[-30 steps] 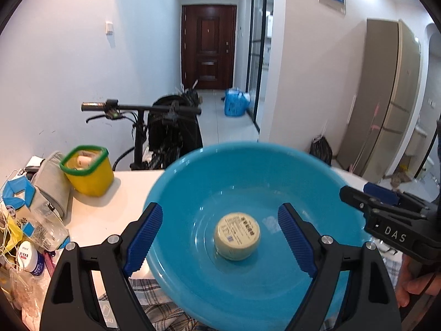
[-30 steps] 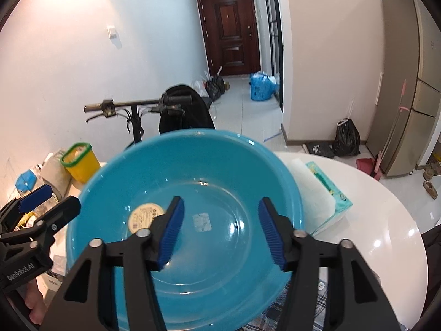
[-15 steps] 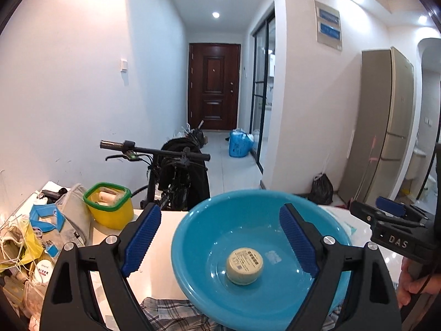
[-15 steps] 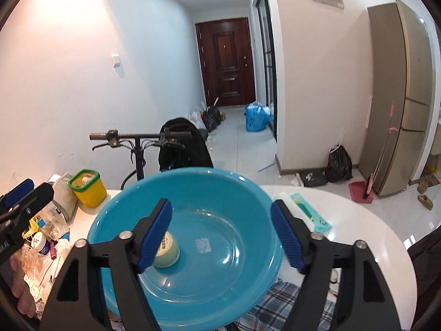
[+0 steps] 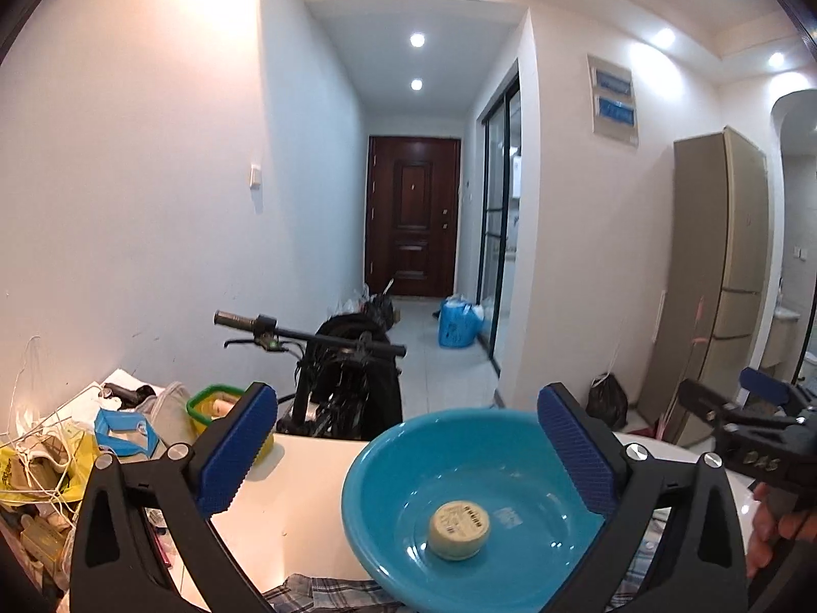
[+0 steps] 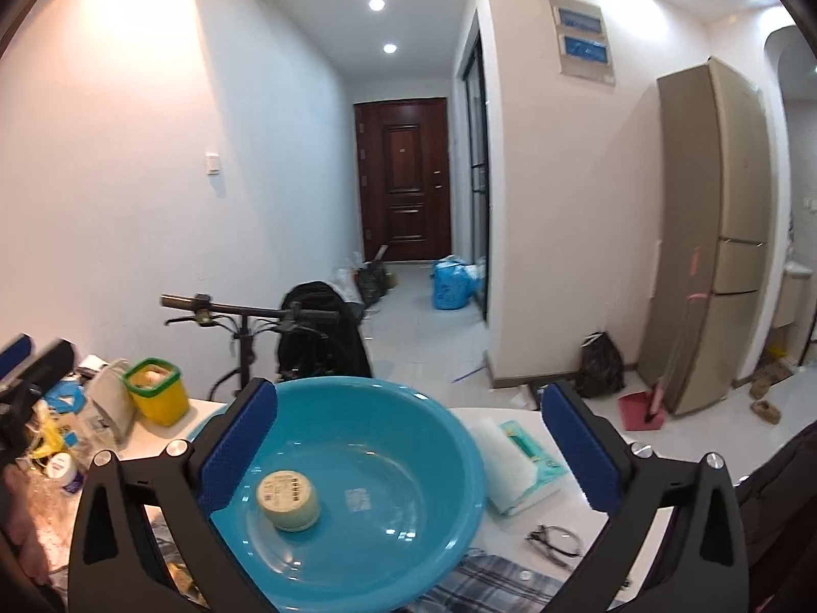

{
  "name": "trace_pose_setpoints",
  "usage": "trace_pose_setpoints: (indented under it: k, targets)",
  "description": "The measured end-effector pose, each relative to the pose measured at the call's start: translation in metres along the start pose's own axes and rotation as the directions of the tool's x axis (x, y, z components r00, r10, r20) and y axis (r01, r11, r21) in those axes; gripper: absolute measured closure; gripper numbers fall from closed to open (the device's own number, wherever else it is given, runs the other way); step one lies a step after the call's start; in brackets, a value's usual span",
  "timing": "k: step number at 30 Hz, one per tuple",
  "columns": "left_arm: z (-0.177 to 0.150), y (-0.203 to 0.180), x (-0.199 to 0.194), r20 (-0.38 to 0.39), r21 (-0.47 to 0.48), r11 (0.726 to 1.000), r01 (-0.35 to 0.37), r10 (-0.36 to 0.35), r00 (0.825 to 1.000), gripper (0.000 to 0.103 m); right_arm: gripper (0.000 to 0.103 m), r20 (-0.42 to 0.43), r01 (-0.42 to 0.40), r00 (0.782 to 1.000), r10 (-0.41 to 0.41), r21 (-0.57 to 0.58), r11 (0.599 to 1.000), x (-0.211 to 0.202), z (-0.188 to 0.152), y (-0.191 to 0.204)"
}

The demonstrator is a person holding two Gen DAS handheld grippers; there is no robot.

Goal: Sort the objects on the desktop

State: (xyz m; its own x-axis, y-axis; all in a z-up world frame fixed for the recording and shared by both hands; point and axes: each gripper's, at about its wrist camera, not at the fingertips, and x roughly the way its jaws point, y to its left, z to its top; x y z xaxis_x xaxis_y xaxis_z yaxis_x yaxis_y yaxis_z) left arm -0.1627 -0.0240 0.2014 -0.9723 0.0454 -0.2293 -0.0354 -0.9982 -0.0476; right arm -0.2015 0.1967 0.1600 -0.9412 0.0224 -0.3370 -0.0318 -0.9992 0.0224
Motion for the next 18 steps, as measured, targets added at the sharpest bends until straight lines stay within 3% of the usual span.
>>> trace_pose_setpoints:
  k: [6, 13, 18]
  targets:
    - [0.01, -0.005, -0.028, 0.054, 0.052, 0.998, -0.036, 0.033, 0.998, 0.0, 0.0, 0.079, -0.001, 0.997, 0.002, -0.017, 1.0, -0.025, 0.007, 0.003]
    - [0.021, 0.003, -0.075, 0.118, -0.027, 0.999, 0.034, -0.031, 0.993, 0.0, 0.0, 0.154, 0.008, 0.988, 0.0, -0.052, 0.999, -0.06, 0.013, 0.015]
    - [0.024, 0.004, -0.114, 0.216, -0.027, 1.0, -0.013, 0.019, 0.976, 0.0, 0.0, 0.243, 0.047, 0.97, -0.032, -0.057, 0.997, -0.096, 0.016, 0.019]
